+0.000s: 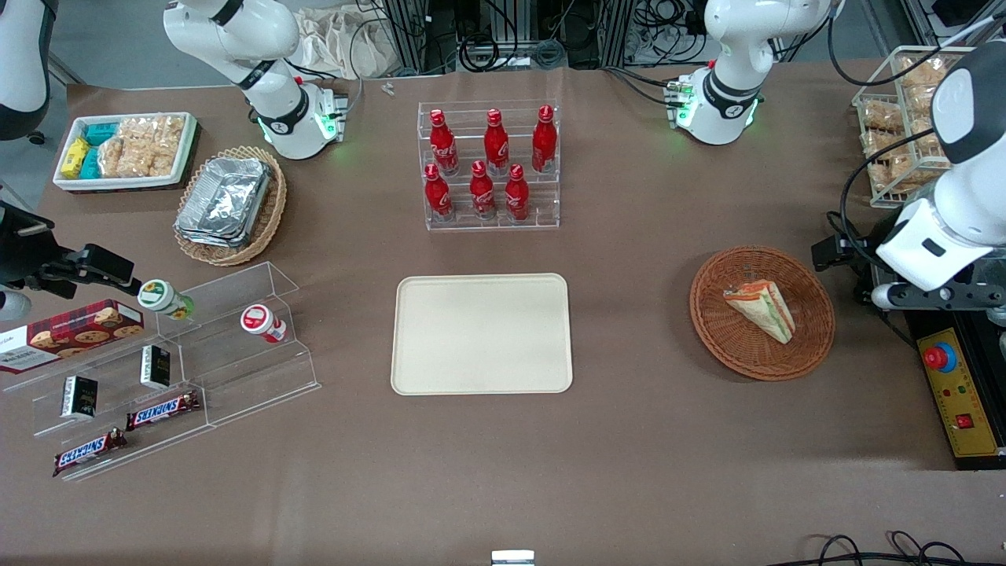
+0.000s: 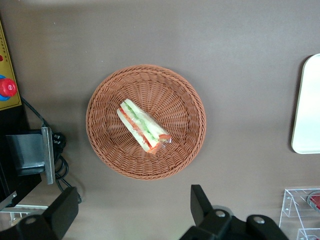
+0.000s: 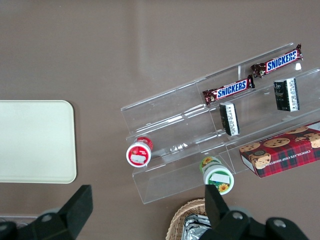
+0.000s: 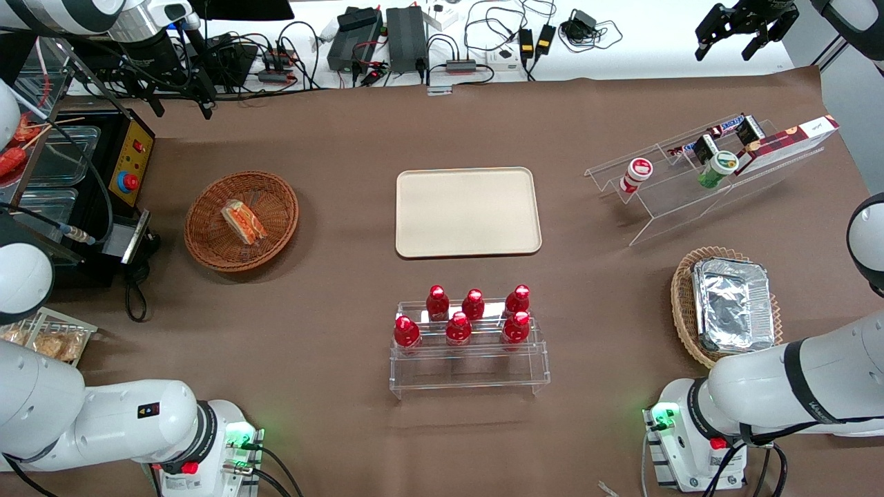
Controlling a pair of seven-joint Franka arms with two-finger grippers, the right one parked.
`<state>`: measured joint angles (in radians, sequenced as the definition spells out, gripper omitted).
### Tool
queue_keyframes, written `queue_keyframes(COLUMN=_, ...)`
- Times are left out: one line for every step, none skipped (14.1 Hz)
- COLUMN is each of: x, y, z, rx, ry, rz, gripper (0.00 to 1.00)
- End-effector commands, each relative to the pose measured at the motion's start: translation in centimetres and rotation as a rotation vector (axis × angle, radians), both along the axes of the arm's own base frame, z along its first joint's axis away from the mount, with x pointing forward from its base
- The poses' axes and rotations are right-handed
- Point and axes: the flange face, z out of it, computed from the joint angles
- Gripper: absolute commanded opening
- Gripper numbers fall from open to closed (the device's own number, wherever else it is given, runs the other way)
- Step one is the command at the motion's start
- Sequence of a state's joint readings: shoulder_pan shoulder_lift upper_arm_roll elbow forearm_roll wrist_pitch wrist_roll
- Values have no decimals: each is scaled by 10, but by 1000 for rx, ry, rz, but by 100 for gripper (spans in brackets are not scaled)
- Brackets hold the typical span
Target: Place sandwich from basket to tray
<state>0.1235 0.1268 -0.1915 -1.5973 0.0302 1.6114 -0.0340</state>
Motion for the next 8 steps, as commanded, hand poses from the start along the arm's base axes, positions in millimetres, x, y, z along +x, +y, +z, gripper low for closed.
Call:
queue_keyframes(x=6, y=2, z=0, rx=6, ry=29, rz=-7, gripper=100)
queue_keyframes(x=8, y=2, z=1, rx=3, ry=26, rz=-7, gripper=100)
queue_keyframes(x=10, y=3, z=4, rx=1, ry=19, rz=-5, gripper=100)
queue_keyframes(x=10, y=5, z=5, rx=2, ry=17, rz=1, gripper=100)
queue_keyframes(x=9, y=6, z=-2, rx=8, ry=32, rz=11, gripper=100)
queue_keyframes(x=4, y=10, z=-14, rx=21, ry=75, rz=47, gripper=100)
queue_keyframes(x=-2, y=9, z=-29, rx=34, ry=97, rz=75, gripper=100)
queue_keyframes(x=-7, y=7, z=-40, rx=48, ry=94, rz=129, gripper=100)
